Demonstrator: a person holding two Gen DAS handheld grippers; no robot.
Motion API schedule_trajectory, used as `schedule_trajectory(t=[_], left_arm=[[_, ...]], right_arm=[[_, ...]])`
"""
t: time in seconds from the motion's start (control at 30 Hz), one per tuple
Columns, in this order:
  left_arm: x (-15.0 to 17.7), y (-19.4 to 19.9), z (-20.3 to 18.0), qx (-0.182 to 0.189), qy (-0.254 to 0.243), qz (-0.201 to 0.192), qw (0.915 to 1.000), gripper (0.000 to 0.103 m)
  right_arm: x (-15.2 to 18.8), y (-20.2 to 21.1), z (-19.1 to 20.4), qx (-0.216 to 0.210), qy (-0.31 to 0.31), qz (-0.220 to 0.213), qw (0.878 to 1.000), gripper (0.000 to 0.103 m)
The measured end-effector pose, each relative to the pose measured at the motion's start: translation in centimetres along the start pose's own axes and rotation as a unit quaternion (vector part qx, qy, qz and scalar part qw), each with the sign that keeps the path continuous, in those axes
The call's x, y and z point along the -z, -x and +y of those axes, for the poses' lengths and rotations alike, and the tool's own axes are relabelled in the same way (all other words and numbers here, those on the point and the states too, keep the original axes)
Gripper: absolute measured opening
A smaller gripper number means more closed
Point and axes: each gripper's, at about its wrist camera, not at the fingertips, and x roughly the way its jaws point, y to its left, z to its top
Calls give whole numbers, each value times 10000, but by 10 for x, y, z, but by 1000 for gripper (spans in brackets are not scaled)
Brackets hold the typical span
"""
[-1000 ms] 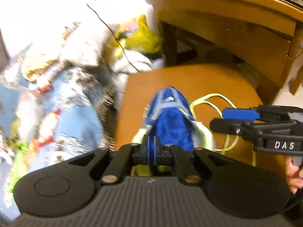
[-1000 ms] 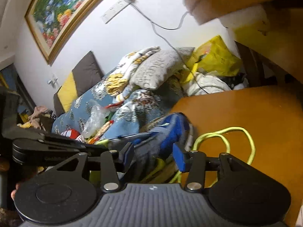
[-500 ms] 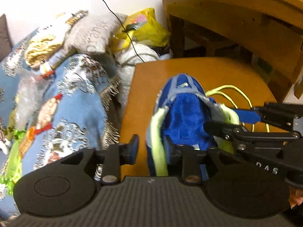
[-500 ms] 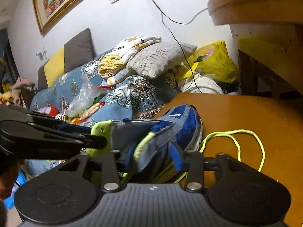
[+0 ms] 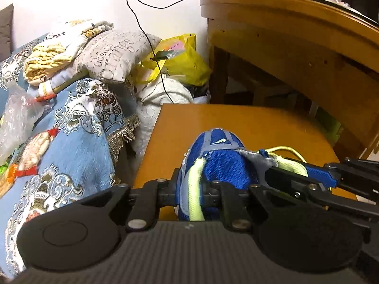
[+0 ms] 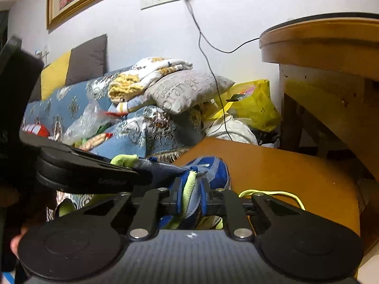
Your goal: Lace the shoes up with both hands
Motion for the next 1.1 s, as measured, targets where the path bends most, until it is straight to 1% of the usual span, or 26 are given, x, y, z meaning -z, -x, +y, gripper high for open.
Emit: schedule_trajectory(t=[0.17, 0.27, 0.33, 0.4, 0.47, 0.53, 0.57, 0.63, 0.67, 0.7, 0.77, 0.83, 0.9, 0.97, 1.03, 1.07, 1.1], left_arm=[[-4, -10, 5, 118, 189, -160, 9996, 15], [-5, -16, 5, 123, 185, -300, 9993, 15], [-4, -20, 4, 160, 102, -450, 9988, 15], [-1, -22, 2, 175, -86, -596, 9980, 15], [0, -22, 1, 189, -220, -621, 9977, 15], [1, -21, 3, 251, -176, -485, 9984, 16], [1, -20, 5, 276, -124, -403, 9987, 19], [3, -15, 10, 263, 51, -323, 9991, 26], [4, -11, 12, 284, 138, -322, 9990, 32], [5, -8, 13, 294, 189, -320, 9989, 37], [6, 0, 12, 288, 250, -321, 9988, 41], [8, 7, 7, 209, 265, -372, 9987, 42], [10, 14, 1, 54, 232, -448, 9987, 43], [11, 20, -5, -121, 222, -514, 9984, 43], [13, 24, -11, -289, 245, -564, 9977, 43], [13, 27, -13, -349, 270, -583, 9973, 43], [13, 30, -14, -340, 332, -586, 9971, 43]], right_arm=[[-2, -6, -2, 121, -10, -145, 9998, 16], [-5, -11, -6, 161, -96, -252, 9995, 15], [-6, -15, -8, 182, -151, -281, 9993, 15], [-5, -18, -11, 196, -178, -300, 9992, 15], [-3, -18, -13, 180, -140, -324, 9992, 15], [-3, -16, -18, 32, -103, -295, 9995, 19], [-2, -14, -24, -94, -174, -272, 9994, 21], [-1, -9, -37, -351, -396, -211, 9984, 32], [0, -6, -47, -422, -569, -179, 9973, 41], [1, -2, -56, -458, -719, -155, 9962, 48], [3, 4, -71, -583, -997, -73, 9933, 54], [5, 10, -83, -707, -1234, 1, 9898, 54], [8, 19, -91, -803, -1365, -15, 9874, 54], [12, 29, -97, -886, -1518, -135, 9843, 54], [16, 38, -106, -1064, -1748, -327, 9783, 54], [17, 40, -111, -1064, -1862, -354, 9761, 54], [18, 43, -115, -936, -1943, -344, 9759, 54]])
